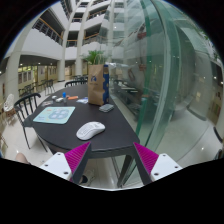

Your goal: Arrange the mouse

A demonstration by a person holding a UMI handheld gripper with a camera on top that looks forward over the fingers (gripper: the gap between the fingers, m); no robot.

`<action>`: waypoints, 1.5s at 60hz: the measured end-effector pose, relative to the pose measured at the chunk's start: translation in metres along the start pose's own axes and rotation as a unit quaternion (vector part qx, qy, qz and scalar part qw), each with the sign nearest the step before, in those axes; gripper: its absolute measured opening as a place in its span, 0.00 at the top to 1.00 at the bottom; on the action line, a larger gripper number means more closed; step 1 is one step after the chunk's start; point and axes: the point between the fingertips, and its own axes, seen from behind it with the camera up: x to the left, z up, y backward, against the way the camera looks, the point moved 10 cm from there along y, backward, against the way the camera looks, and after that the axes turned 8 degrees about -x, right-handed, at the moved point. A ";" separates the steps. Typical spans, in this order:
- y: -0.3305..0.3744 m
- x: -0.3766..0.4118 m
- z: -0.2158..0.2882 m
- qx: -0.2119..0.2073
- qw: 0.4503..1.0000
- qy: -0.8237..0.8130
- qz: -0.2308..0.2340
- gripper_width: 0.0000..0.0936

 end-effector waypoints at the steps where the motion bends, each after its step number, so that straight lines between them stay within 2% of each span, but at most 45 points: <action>1: 0.004 -0.001 -0.001 0.004 1.000 -0.002 0.003 0.09; 6: -0.003 0.011 -0.006 0.015 1.000 -0.008 0.026 0.09; 10: -0.036 0.027 -0.012 0.018 0.999 -0.002 0.048 0.09; 11: -0.025 0.028 -0.012 0.022 0.998 -0.002 0.052 0.09; 21: -0.095 0.078 -0.032 0.062 0.993 -0.013 0.099 0.09; 24: -0.117 0.087 -0.026 0.039 0.995 0.007 0.095 0.09; 42: -0.205 0.113 0.003 0.040 0.998 -0.009 0.044 0.09; 45: -0.214 0.114 0.005 0.039 0.999 -0.013 0.029 0.17; 48: -0.220 0.115 0.005 0.034 0.999 -0.020 0.020 0.46; 56: -0.218 0.117 0.004 0.027 0.999 -0.029 0.015 0.62; 61: -0.205 0.119 0.016 0.043 0.997 -0.057 0.031 0.63; 68: -0.182 0.146 0.089 -0.032 0.999 -0.023 0.012 0.63; 73: -0.177 0.199 0.141 -0.072 0.996 -0.029 0.038 0.63; 78: -0.189 0.256 0.166 -0.093 0.992 -0.049 0.064 0.63; 83: -0.214 0.306 0.158 -0.076 0.994 -0.049 0.065 0.62; 90: -0.255 0.354 0.115 -0.009 0.996 -0.040 0.075 0.62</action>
